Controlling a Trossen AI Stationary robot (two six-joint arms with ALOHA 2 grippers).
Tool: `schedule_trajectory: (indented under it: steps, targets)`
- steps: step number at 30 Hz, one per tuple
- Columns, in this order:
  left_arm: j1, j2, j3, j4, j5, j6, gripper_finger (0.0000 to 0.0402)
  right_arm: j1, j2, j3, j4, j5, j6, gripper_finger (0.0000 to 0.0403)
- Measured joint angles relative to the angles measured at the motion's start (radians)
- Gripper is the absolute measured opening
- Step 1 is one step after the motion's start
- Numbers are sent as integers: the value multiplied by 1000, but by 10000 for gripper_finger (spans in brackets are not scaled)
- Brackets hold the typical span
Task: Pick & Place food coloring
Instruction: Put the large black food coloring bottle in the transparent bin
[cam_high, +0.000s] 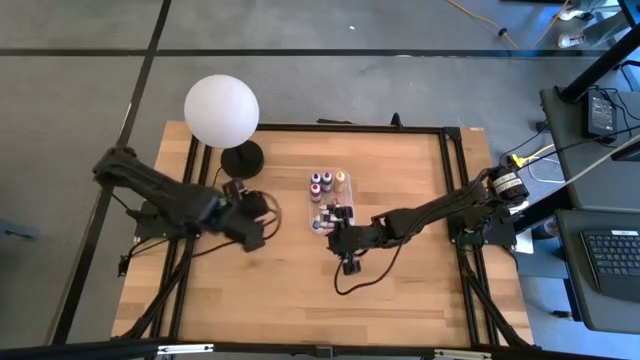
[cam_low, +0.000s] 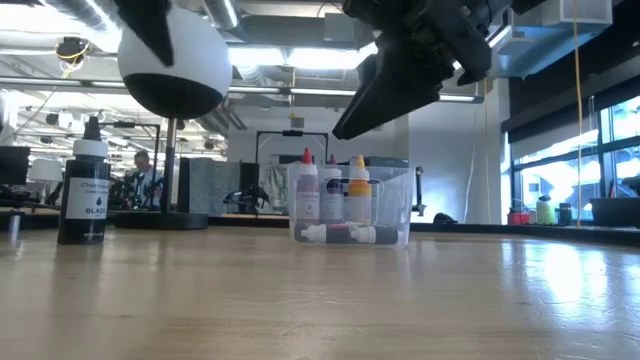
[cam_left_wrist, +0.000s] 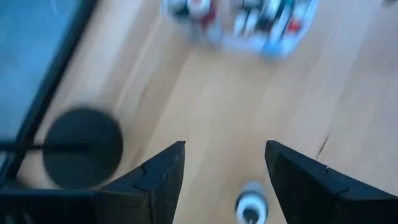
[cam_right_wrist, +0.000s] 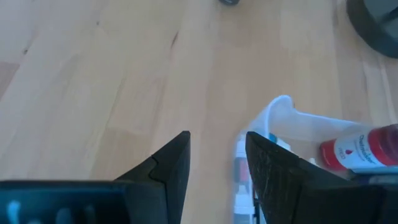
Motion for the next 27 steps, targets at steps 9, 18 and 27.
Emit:
schedule_trajectory:
  steps: [9, 18, 27]
  targets:
    - [-249, -128, -246, 203, -248, -180, 219, 7, 1, 0, 156, 23, -66, 158]
    - [-439, -125, -367, 217, -227, -458, 215, -40, 87, 0, 408, -50, -98, 158]
    - [-536, -125, -538, 420, -447, -578, 215, -59, 117, 0, 423, -56, -115, 158]
